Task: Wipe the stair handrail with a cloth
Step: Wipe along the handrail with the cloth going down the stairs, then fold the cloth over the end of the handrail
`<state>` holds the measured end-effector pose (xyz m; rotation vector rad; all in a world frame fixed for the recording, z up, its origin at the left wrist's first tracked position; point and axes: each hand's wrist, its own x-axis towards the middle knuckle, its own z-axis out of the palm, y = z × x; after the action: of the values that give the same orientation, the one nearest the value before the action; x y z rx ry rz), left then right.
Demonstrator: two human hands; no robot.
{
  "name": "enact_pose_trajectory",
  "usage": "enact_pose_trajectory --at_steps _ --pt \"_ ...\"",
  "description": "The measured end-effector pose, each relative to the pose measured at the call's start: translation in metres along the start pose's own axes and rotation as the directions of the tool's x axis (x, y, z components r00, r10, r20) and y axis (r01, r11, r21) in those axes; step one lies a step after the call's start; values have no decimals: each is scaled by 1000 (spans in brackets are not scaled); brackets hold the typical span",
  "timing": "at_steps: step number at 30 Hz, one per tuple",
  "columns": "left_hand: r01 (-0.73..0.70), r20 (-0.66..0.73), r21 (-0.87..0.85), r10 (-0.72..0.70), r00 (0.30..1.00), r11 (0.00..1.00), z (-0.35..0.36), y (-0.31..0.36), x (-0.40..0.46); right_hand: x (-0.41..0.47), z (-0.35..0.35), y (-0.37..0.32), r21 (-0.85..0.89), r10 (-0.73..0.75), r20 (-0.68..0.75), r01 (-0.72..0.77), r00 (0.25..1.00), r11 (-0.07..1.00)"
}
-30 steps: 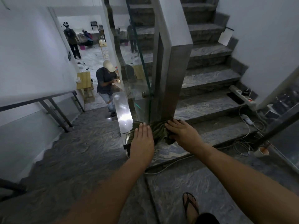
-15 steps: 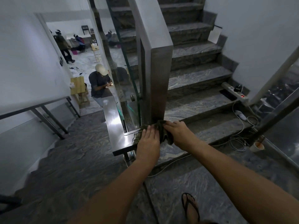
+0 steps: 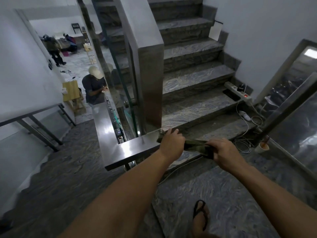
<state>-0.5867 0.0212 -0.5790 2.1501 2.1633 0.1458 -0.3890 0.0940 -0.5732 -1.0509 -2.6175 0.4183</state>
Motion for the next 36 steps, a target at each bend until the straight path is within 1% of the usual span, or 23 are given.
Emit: enact_pose_trajectory --at_steps 3,5,7,8,10,12,14,17,20,23,25,29,31,33,36 --pt "38 152 -15 -36 988 999 0 19 31 -9 -16 23 -17 110 30 -109 994 994" --pt "46 180 -114 -25 983 992 2 33 56 -12 -29 45 -8 200 49 -200 978 980" --pt "68 233 -241 -10 972 968 0 50 86 -15 -44 71 18 288 32 -288 957 957" --pt "84 267 -279 -7 964 956 -1 59 103 -15 -53 86 31 337 17 -338 941 941" --pt "82 290 -317 14 957 945 -8 80 143 -14 -75 121 50 449 -9 -448 894 893" --pt "42 283 -324 54 958 945 -17 103 183 -11 -94 159 54 544 -5 -543 839 838" --pt "-10 304 -300 105 947 954 -26 135 227 -10 -116 203 86 623 -2 -620 783 780" --pt "-62 351 -301 171 920 952 -38 187 286 -16 -152 261 107 695 -35 -689 718 717" --pt "-169 346 -268 258 902 949 -46 241 336 -28 -193 304 107 752 -65 -744 656 659" --pt "-240 327 -302 337 883 923 -55 296 373 -46 -231 335 116 819 -86 -811 567 573" --pt "-280 334 -330 389 859 902 -58 332 395 -64 -249 355 144 860 -96 -848 501 510" --pt "-366 354 -331 474 806 870 -51 404 431 -105 -277 392 194 927 -102 -907 360 374" --pt "-426 373 -335 534 759 840 -41 439 447 -125 -286 411 197 950 -96 -930 297 310" --pt "-459 402 -370 585 705 808 -26 475 464 -146 -291 432 199 972 -91 -953 215 230" --pt "-538 404 -422 682 610 730 10 530 485 -176 -286 467 190 991 -93 -975 99 115"
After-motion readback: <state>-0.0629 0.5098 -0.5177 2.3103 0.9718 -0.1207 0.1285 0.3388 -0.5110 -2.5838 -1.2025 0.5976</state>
